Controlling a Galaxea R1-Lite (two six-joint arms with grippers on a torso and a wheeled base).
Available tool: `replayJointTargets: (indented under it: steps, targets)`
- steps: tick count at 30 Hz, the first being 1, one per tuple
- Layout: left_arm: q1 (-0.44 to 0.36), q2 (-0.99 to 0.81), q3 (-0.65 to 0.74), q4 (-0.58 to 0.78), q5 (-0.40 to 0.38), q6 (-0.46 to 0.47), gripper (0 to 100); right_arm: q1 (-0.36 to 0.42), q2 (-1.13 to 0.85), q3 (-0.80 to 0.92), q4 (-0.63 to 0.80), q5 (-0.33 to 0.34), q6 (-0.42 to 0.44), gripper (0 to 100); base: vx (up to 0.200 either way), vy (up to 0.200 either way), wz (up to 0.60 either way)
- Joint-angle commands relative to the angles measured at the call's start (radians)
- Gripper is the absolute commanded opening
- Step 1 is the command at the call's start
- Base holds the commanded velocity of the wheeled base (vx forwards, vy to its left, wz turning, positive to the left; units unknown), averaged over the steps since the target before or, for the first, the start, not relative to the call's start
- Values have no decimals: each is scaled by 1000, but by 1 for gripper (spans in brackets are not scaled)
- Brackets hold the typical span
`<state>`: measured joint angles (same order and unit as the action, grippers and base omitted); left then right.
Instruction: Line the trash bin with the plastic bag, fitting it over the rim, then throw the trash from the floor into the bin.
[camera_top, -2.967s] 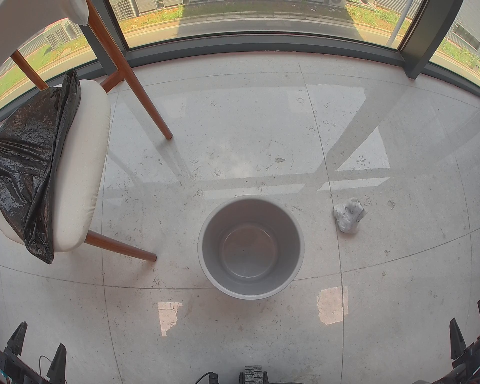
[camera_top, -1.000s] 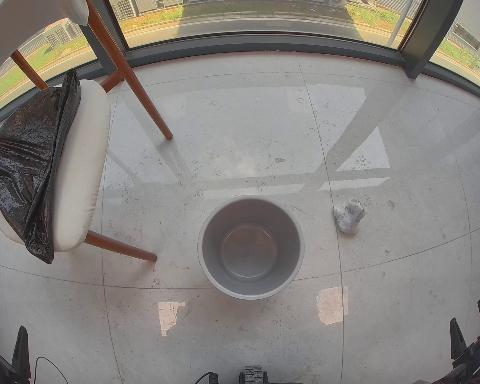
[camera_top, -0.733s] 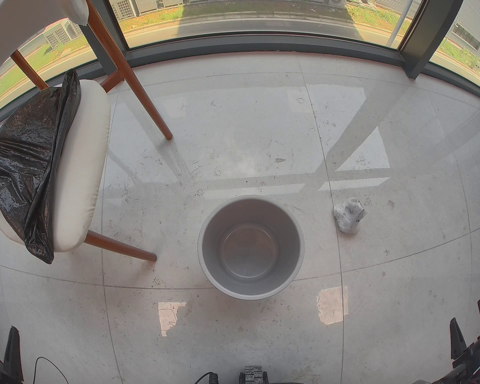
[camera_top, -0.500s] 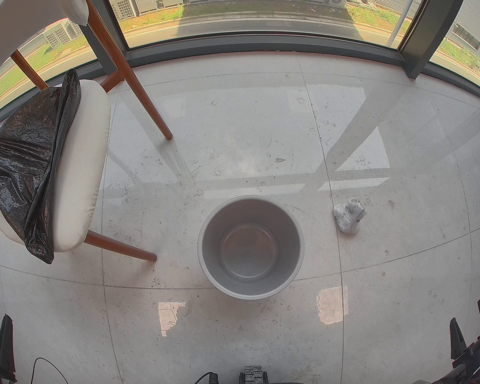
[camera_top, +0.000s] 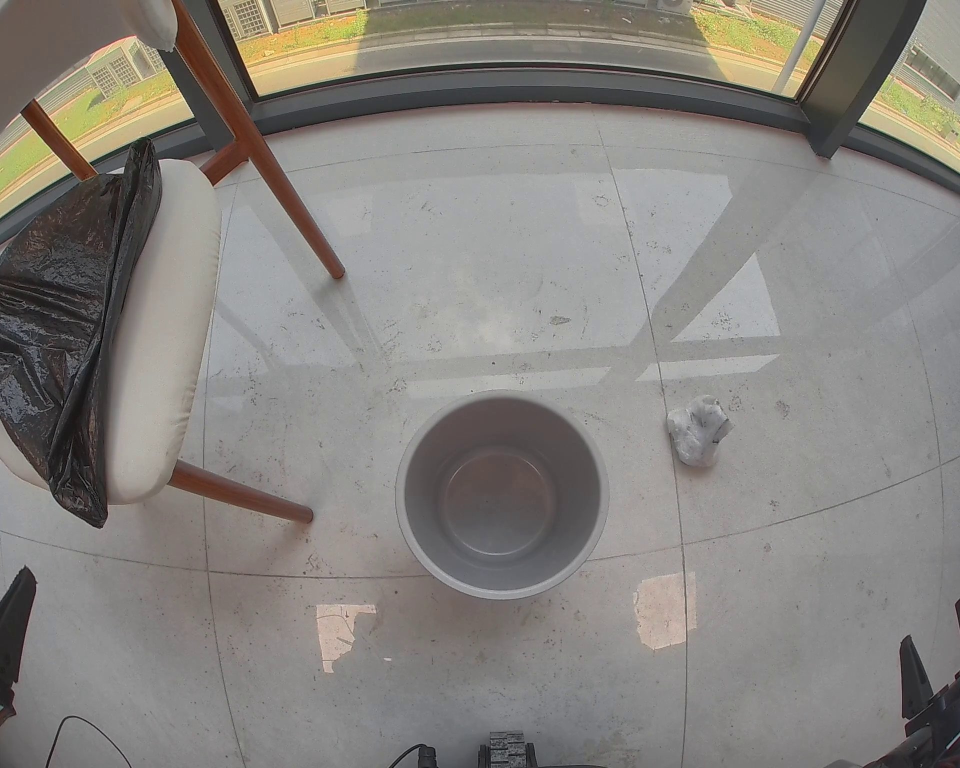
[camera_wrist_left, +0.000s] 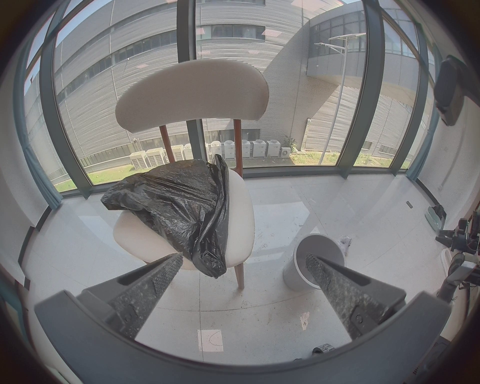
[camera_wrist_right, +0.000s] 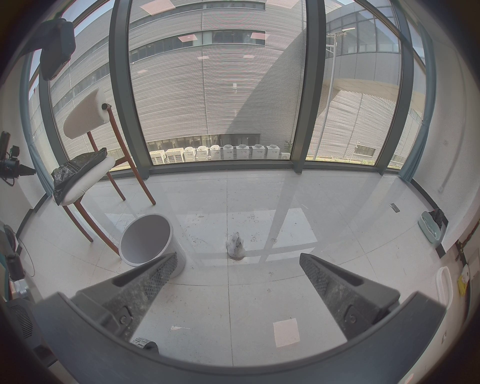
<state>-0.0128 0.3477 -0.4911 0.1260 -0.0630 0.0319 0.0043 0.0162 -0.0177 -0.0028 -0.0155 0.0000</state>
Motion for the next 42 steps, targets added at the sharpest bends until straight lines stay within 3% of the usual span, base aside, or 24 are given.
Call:
replayJointTargets:
  steps: [1, 19, 27, 30, 42]
  targets:
    - [-6, 143, -53, -28, -5, 0, 100, 0, -13, 18, 0, 0, 0, 100, 0, 0, 0]
    - [8, 547, -130, -399, 3, 33, 100, 0, -13, 18, 0, 0, 2, 100, 0, 0, 0]
    - [68, 705, -132, -611, 2, 72, 100, 0, -13, 18, 0, 0, 2, 100, 0, 0, 0]
    - [105, 752, -135, -651, 2, 79, 100, 0, -13, 18, 0, 0, 2, 100, 0, 0, 0]
    - [122, 909, -236, -680, -6, 85, 100, 0, -13, 18, 0, 0, 2, 100, 0, 0, 0]
